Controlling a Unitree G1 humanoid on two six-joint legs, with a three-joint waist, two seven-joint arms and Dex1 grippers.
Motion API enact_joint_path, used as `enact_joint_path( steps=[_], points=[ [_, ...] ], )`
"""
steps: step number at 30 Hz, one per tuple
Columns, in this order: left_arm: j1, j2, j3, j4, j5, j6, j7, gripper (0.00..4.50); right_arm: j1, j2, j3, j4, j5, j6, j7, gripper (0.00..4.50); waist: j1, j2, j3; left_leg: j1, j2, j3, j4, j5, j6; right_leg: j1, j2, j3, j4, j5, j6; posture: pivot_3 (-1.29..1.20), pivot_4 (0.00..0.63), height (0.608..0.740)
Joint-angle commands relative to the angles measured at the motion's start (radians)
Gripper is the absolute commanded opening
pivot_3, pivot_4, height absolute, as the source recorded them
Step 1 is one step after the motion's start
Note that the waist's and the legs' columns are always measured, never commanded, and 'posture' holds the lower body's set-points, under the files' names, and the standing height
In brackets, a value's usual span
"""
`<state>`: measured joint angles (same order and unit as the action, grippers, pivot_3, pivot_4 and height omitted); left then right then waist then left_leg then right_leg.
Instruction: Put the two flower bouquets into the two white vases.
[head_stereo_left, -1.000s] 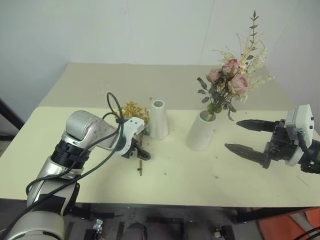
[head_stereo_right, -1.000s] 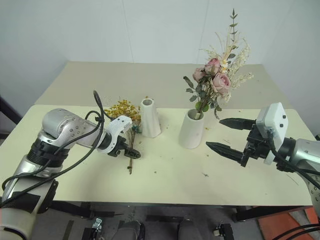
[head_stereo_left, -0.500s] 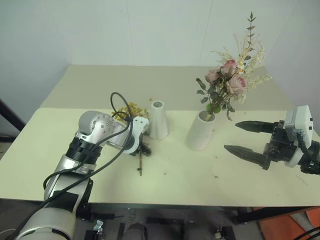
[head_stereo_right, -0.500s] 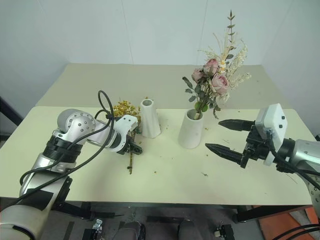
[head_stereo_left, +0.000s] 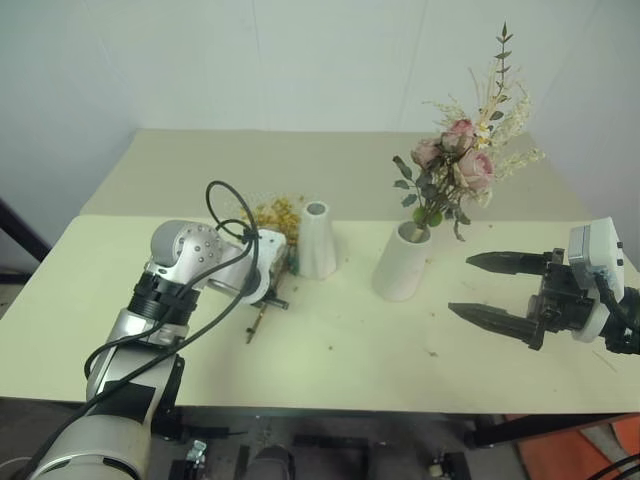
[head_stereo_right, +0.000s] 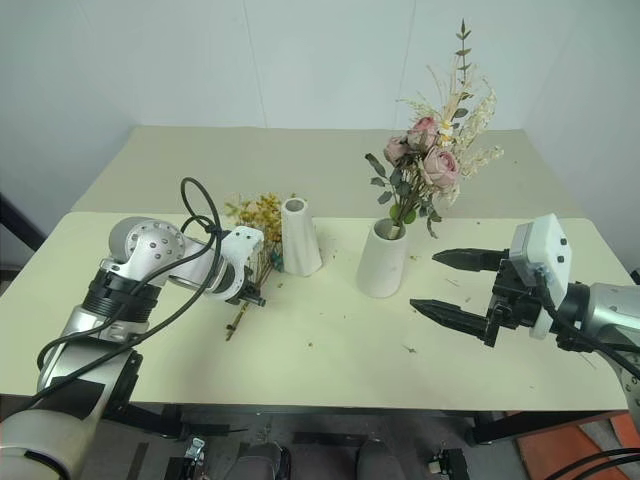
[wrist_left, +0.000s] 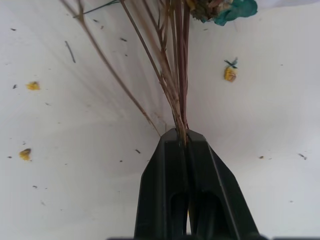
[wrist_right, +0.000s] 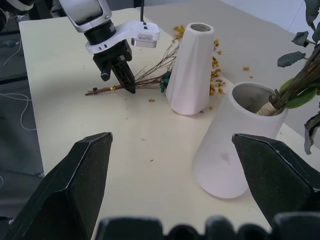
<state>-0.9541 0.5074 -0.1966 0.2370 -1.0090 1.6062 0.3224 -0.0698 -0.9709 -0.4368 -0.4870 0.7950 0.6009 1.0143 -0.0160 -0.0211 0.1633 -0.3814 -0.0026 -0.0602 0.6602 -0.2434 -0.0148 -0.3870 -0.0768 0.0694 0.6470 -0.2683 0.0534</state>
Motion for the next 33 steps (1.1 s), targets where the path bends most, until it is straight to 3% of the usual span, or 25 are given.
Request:
enact_joint_path(
  steps=[1,6,12,17,25,33],
  points=[
    [-0.015,0.016,0.041,0.018,0.048,0.008,0.034,0.01,-0.019,-0.019,-0.014,-0.004,-0.001,-0.009,0.008,4.50,-0.001,0.000,0.000,0.000,0.000,0.000,0.000,0.000,0.000,0.000,0.000,0.000,0.000,0.000,0.000,0.00,0.150,0.740],
    [-0.021,0.008,0.096,0.015,0.144,0.008,0.082,0.01,-0.026,-0.018,-0.007,0.003,-0.008,-0.012,0.017,4.50,0.000,0.000,0.000,0.000,0.000,0.000,0.000,0.000,0.000,0.000,0.000,0.000,0.000,0.000,0.000,0.00,0.150,0.740],
    [-0.045,-0.009,0.178,-0.019,0.377,-0.035,0.090,0.01,-0.075,-0.004,0.028,0.028,-0.024,-0.011,-0.013,4.50,0.002,-0.001,0.001,-0.002,0.000,0.000,0.000,0.000,0.000,-0.001,0.000,0.000,0.000,0.000,0.000,0.00,0.150,0.740],
    [-0.039,0.046,0.141,-0.088,0.521,-0.299,-0.050,0.01,-0.100,-0.001,0.040,0.042,-0.033,-0.006,-0.030,4.50,0.004,-0.002,0.001,-0.003,0.000,0.000,0.000,0.000,0.000,-0.002,0.000,0.000,-0.001,0.000,0.000,0.00,0.150,0.740],
    [-0.049,0.027,0.221,-0.103,0.612,-0.678,-0.268,0.01,-0.090,0.004,0.029,0.023,-0.026,0.006,-0.075,4.50,0.005,-0.002,0.001,-0.003,0.000,0.000,0.000,0.000,0.000,-0.002,-0.001,0.000,-0.001,0.000,0.000,0.00,0.150,0.740],
    [-0.135,-0.039,0.352,-0.073,0.523,-0.852,-0.503,0.01,-0.083,0.010,0.033,0.013,-0.024,0.000,-0.090,4.50,0.004,-0.002,0.001,-0.004,0.000,0.000,0.000,0.000,0.000,-0.002,-0.001,-0.001,-0.002,0.000,0.000,0.00,0.150,0.740]
  ],
)
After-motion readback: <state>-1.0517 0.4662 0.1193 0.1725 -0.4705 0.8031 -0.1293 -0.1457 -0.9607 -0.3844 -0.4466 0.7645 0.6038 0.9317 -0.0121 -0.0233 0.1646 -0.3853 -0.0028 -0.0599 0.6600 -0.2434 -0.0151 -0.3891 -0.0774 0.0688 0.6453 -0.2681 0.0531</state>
